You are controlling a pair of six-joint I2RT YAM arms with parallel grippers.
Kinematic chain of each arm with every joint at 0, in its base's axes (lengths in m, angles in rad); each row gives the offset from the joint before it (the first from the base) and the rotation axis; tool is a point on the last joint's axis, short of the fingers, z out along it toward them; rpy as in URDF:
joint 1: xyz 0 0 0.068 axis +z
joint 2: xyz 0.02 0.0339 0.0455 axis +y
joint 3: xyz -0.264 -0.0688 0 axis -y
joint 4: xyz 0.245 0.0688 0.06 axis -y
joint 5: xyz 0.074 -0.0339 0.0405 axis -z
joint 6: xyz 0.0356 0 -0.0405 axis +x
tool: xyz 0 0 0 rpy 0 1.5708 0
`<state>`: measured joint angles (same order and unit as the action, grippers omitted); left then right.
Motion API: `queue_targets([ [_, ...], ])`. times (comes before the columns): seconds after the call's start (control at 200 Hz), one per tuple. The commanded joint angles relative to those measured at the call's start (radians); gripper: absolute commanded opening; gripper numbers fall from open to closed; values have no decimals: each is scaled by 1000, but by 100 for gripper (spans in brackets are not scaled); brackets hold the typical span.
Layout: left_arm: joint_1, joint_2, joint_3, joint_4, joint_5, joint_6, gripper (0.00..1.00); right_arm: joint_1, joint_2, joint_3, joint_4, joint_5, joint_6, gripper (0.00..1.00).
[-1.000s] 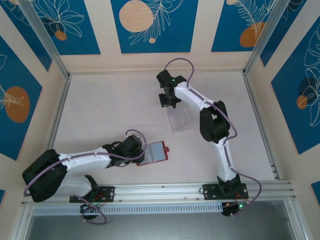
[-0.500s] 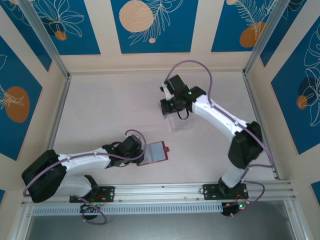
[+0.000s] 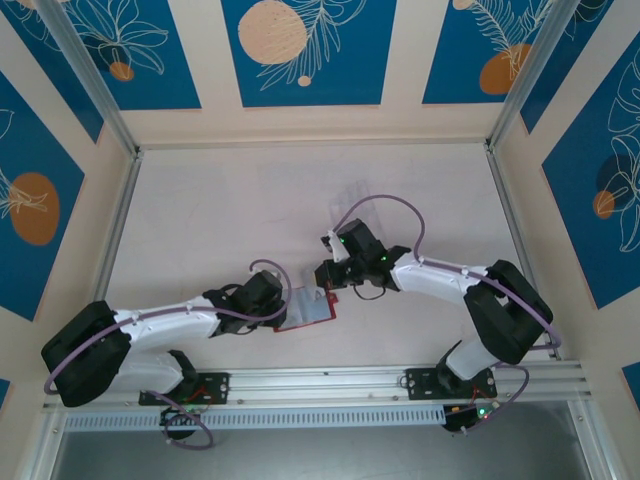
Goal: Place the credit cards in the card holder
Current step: Insert the credit card into the card slot.
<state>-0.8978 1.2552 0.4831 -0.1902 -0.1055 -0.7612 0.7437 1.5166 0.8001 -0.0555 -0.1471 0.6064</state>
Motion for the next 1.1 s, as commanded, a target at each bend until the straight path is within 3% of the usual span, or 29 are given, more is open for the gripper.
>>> queue_targets([
  [0.0,2,14,-41,-107,-2,0,25,32,18,-28,174,-20,69,0],
  [0.34,2,24,-40,-111,0,3,23,90,90,-82,288,58,120,0],
  [1.095,2,33,-34,-112,3,3,23,95,12,-189,356,148,163,0],
])
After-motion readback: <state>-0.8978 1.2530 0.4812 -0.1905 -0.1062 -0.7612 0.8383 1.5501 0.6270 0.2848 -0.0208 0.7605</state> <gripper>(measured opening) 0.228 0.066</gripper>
